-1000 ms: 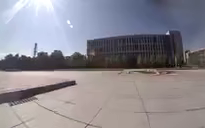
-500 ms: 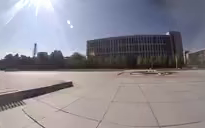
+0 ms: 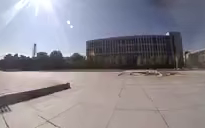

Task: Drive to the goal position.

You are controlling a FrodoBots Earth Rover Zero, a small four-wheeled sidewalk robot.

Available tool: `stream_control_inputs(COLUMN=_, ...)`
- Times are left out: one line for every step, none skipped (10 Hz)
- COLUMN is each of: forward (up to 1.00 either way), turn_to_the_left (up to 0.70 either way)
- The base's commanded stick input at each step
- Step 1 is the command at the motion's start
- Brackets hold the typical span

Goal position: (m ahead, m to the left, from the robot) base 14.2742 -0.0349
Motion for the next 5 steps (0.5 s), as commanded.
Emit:
stream_control_inputs(forward=0.7, turn_to_the_left=0.0)
stream_control_inputs(forward=0.7, turn_to_the_left=0.0)
stream_control_inputs(forward=0.7, turn_to_the_left=-0.09)
stream_control_inputs(forward=0.7, turn_to_the_left=-0.31)
stream_control_inputs(forward=0.7, turn_to_the_left=-0.25)
